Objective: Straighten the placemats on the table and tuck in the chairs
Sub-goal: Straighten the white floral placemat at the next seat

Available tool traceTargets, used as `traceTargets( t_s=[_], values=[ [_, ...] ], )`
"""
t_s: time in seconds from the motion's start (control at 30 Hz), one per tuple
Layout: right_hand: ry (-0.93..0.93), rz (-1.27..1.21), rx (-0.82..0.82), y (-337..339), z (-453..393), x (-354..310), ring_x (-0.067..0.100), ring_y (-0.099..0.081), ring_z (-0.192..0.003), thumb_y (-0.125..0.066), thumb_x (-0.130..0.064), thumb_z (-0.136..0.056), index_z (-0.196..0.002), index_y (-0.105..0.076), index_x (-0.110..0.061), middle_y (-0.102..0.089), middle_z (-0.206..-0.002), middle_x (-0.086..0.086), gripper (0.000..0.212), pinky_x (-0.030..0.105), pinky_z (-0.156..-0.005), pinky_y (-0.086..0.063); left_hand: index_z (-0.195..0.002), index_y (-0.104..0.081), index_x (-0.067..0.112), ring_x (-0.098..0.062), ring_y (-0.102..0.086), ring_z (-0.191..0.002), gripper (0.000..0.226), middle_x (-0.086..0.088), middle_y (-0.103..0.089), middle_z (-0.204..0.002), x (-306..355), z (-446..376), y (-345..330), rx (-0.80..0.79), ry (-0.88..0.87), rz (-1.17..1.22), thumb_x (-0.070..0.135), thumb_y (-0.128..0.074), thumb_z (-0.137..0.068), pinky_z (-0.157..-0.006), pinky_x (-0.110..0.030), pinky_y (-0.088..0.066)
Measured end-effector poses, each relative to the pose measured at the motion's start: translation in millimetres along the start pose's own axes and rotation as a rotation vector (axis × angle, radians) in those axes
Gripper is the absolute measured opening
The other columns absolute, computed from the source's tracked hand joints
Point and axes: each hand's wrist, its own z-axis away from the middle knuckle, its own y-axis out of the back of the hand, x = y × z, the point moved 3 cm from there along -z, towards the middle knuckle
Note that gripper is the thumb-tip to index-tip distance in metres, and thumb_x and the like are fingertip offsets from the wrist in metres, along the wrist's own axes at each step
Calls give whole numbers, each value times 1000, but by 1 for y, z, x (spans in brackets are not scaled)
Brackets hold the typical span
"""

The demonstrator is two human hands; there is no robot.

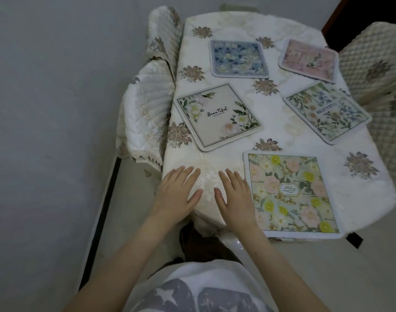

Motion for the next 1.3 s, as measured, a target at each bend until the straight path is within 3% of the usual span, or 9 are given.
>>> traceTargets(
  t_s=[0.37,0.5,0.7,0.77,0.9,1.03,1.13,1.2,1.3],
  values=[
    [5,100,-115,-5,-168,45,33,-28,-141,-46,-26,-98,-142,-38,-12,-37,-150,14,47,53,-113,-26,-134,-46,12,-28,-49,-123,49,-9,-56,-132,-37,-165,-20,-142,-53,-44,37,-50,-92,-103,-43,-41],
    [50,170,-233,-19,-213,64,32,-21,-144,-48,-27,-97,-144,-32,-15,-28,-155,13,51,52,-114,-24,-132,-46,13,-27,-47,-125,53,-9,-53,-134,-44,-198,-53,-211,-17,-36,43,-50,-89,-103,-42,-38],
    [108,281,-465,-38,-249,88,27,-5,-147,-60,-38,-87,-147,-21,-26,-15,-159,4,73,54,-116,-15,-143,-23,13,-32,-15,-142,81,-15,-23,-154,-56,-215,-99,-459,37,-59,52,-59,-82,-117,-44,-12],
    [123,300,-523,-43,-256,95,27,-3,-147,-65,-42,-83,-148,-19,-29,-13,-160,2,81,54,-116,-12,-143,-19,14,-35,-11,-142,86,-17,-18,-154,-61,-219,-107,-495,26,-99,53,-62,-79,-117,-46,-10],
    [174,289,-566,-47,-270,102,25,-8,-146,-68,-47,-78,-148,-22,-29,-16,-159,1,86,50,-116,-15,-138,-26,13,-39,-21,-135,78,-21,-26,-147,-68,-227,-110,-475,-65,-205,53,-58,-80,-112,-51,-20],
    [252,356,-582,-46,-269,104,30,-14,-146,-58,-52,-85,-147,-26,-23,-22,-158,7,76,50,-115,-19,-132,-37,5,-46,-32,-130,56,-29,-35,-143,-64,-231,-106,-515,-162,-308,43,-42,-90,-106,-52,-31],
    [384,407,-505,-44,-264,100,45,-44,-129,-67,-34,-85,-132,-51,-5,-50,-139,21,57,58,-97,-45,-122,-51,5,-35,-52,-121,38,-20,-56,-131,-60,-227,-109,-467,-387,-491,23,-35,-93,-99,-39,-45],
    [456,499,-493,-45,-263,101,48,-48,-123,-70,-14,-82,-130,-53,-3,-53,-135,24,52,59,-89,-50,-111,-63,12,-23,-63,-109,30,-9,-68,-117,-61,-224,-107,-459,-491,-538,21,-48,-86,-90,-29,-51],
    [386,511,-569,-42,-267,108,50,-16,-140,-23,-4,-94,-146,-23,-4,-21,-153,26,52,60,-111,-23,-96,-69,11,-17,-69,-92,25,-6,-74,-98,-64,-228,-100,-415,-532,-474,20,-71,-72,-76,-24,-57]
  ],
)
